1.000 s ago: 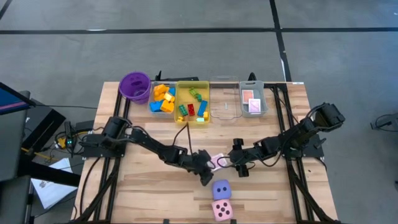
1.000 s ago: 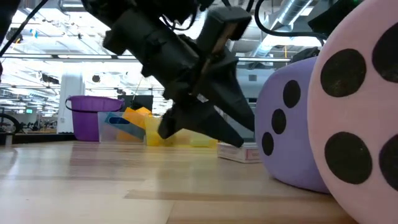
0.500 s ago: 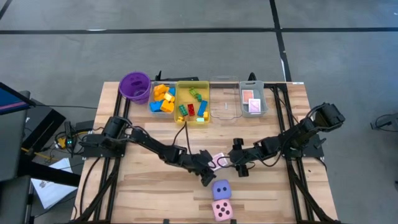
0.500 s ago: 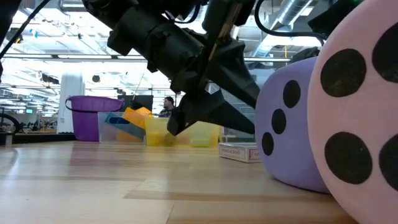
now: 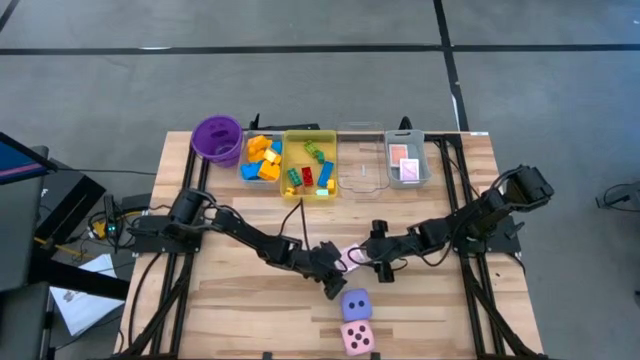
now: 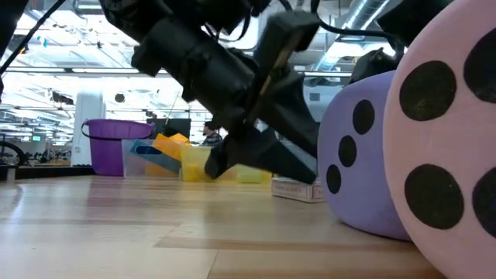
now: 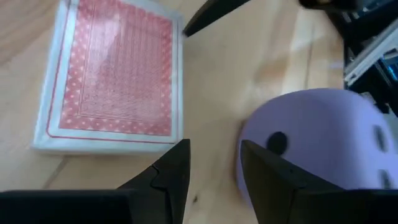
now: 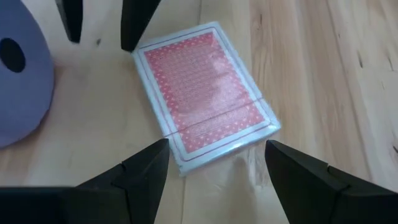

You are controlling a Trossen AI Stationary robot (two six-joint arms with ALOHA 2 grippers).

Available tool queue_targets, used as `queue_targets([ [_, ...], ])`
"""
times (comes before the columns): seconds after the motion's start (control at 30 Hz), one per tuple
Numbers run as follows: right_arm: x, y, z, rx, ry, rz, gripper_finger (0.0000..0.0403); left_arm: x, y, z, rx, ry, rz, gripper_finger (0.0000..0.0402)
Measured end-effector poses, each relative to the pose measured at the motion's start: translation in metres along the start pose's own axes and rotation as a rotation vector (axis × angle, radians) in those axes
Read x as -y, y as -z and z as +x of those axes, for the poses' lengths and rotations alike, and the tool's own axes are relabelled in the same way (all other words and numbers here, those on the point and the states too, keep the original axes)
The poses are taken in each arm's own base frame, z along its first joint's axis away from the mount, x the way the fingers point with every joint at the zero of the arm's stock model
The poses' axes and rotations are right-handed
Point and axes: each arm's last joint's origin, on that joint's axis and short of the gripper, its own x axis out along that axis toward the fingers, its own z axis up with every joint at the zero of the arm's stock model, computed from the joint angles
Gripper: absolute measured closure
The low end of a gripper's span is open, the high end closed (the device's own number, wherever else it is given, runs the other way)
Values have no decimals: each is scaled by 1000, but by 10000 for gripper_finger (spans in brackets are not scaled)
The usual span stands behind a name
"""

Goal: Pick & Place Toys
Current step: Put the red deck of cards into the gray bin

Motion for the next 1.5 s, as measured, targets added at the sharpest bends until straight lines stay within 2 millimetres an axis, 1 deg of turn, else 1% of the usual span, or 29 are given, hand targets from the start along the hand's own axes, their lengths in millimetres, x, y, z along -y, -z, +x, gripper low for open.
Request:
queue_targets([
  [0.17,1,0,0,-6,-1,3,143,-10,9,11,-20,-33,-56,266],
  [0.33,-2,1,0,-14,-53,27,143,-14,11,11,-34,-91,-77,266],
  [0.63,-14,3,-3,-22,-112,74,143,-21,5,11,-28,-123,-95,266],
  [0.8,-18,3,-4,-23,-141,70,143,-22,4,11,-29,-126,-96,266],
  [0.93,-17,1,-9,-30,-145,104,143,-21,6,11,-51,-112,-92,266],
  [1.07,-12,-9,-16,-35,-105,104,143,-19,8,11,-52,-104,-88,266],
  [1.17,-8,-15,-21,-5,-85,120,143,-18,7,12,-40,-84,-85,266],
  [1.27,-6,-20,-22,29,-73,134,143,-17,6,13,-28,-62,-88,266],
  [1.5,-2,-21,-21,30,-70,193,142,-15,5,13,-15,-36,-89,266],
])
